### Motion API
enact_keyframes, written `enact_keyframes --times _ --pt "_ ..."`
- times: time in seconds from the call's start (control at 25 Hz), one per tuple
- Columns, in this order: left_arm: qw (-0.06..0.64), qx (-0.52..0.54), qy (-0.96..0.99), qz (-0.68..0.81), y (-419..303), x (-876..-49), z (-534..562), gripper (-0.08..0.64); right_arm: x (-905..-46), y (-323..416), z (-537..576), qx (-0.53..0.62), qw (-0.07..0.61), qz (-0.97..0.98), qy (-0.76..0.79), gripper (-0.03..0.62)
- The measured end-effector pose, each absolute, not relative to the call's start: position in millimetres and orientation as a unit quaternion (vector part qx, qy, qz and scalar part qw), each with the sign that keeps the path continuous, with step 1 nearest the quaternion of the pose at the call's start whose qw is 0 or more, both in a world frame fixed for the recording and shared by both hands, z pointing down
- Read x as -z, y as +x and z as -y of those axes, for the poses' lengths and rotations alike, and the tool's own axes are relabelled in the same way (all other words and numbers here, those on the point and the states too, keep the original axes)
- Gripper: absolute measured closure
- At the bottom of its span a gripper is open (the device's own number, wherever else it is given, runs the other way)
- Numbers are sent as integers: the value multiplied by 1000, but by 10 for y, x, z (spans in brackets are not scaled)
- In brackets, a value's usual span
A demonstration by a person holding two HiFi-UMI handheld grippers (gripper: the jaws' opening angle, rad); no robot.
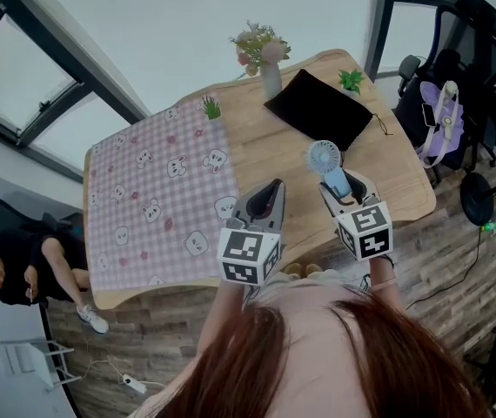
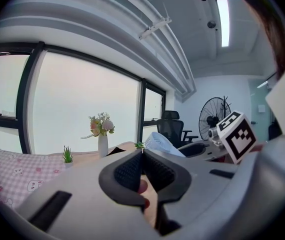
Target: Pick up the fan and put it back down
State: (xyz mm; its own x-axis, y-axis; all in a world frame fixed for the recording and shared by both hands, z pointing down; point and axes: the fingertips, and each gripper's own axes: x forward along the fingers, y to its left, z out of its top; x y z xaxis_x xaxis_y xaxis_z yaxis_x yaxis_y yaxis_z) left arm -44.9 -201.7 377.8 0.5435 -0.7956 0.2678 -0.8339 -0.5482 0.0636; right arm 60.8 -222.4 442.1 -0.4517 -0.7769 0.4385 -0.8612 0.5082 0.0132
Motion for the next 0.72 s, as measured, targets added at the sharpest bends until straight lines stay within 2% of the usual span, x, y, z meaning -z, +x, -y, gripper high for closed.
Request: enact_keyframes --times 0.72 --pt "96 -98 870 474 -490 -3758 1915 548 -4151 556 2122 -80 186 855 478 380"
